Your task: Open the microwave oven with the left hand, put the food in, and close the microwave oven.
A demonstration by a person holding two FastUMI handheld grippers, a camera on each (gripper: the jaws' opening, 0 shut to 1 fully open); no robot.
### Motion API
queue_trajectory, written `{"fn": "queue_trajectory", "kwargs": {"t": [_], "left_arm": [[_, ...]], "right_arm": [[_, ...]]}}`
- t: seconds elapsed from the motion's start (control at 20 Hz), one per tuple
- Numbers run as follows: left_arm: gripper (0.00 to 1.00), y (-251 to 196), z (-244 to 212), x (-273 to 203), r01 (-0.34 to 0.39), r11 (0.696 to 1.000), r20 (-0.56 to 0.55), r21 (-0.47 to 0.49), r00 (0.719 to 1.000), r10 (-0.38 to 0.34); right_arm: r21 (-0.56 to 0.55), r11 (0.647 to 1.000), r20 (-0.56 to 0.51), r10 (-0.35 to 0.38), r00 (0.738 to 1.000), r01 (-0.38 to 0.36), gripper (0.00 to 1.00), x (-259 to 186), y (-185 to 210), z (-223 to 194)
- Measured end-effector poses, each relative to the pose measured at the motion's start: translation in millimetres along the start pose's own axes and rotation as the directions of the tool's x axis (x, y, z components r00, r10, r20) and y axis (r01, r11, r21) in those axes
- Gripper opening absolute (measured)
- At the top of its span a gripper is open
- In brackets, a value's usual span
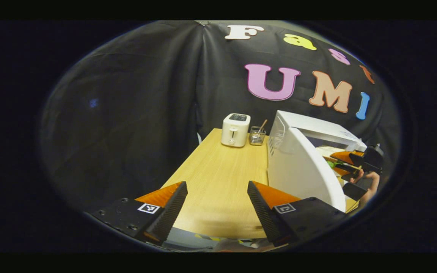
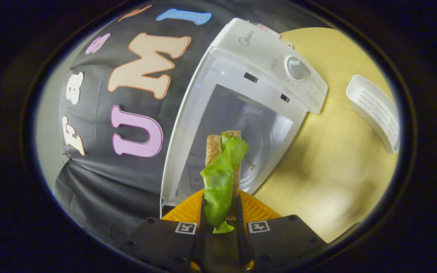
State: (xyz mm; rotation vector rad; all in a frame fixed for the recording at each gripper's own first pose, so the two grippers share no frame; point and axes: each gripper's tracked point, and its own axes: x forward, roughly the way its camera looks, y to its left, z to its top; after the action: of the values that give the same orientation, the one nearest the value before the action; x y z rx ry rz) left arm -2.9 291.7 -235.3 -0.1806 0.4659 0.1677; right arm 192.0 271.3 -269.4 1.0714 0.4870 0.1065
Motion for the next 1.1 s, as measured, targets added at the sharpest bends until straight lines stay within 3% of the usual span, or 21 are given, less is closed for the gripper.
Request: {"fn": "queue_trajectory", "kwargs": {"t": [0.05,0.15,0.4,0.5,0.55,0.65,0.7,0.75,0.9,1.0,1.05,1.1], "left_arm": [[0.93,3,-3,2,-0.007,1.0,-0.013,0.003,1.0,0.007],[0.93,9,-5,7,-0.022,1.0,-0.035,0.01,0.999,0.022],[0.9,17,-6,13,-0.047,0.998,-0.065,0.043,0.997,0.049],[0.94,15,-4,12,-0.04,0.997,-0.071,0.072,0.996,0.045],[0.94,14,-3,12,-0.036,0.996,-0.074,0.086,0.996,0.043],[0.94,6,-4,17,-0.025,0.995,-0.085,0.098,0.996,0.034],[0.93,3,-4,17,-0.015,0.995,-0.093,0.097,0.995,0.024],[0.93,1,-4,18,-0.005,0.995,-0.1,0.095,0.995,0.014],[0.94,-12,-4,27,0.018,0.996,-0.113,0.092,0.994,-0.007],[0.94,-20,-4,34,0.031,0.995,-0.116,0.09,0.993,-0.021],[0.93,-21,-4,36,0.033,0.996,-0.12,0.088,0.993,-0.022],[0.93,-22,-5,38,0.035,0.996,-0.123,0.082,0.992,-0.025]], "right_arm": [[-0.012,1.0,0.013,-0.008,1.0,0.009,0.27,10,-2,1],[-0.055,0.998,0.054,-0.03,0.998,0.033,0.27,29,-4,3],[-0.068,0.996,0.126,-0.052,0.991,0.061,0.27,71,-8,19],[-0.074,0.994,0.162,-0.064,0.985,0.077,0.27,81,-11,27],[-0.076,0.994,0.181,-0.07,0.981,0.084,0.34,84,-14,32],[-0.097,0.989,0.217,-0.085,0.972,0.108,0.34,92,-19,41],[-0.111,0.986,0.229,-0.098,0.969,0.126,0.27,95,-22,44],[-0.124,0.982,0.234,-0.11,0.966,0.142,0.35,98,-27,47],[-0.152,0.974,0.246,-0.125,0.961,0.165,0.36,104,-34,48],[-0.194,0.956,0.27,-0.165,0.949,0.222,0.46,102,-43,54],[-0.217,0.941,0.266,-0.2,0.943,0.261,0.39,102,-51,55],[-0.234,0.933,0.266,-0.211,0.941,0.275,0.54,102,-54,55]]}}
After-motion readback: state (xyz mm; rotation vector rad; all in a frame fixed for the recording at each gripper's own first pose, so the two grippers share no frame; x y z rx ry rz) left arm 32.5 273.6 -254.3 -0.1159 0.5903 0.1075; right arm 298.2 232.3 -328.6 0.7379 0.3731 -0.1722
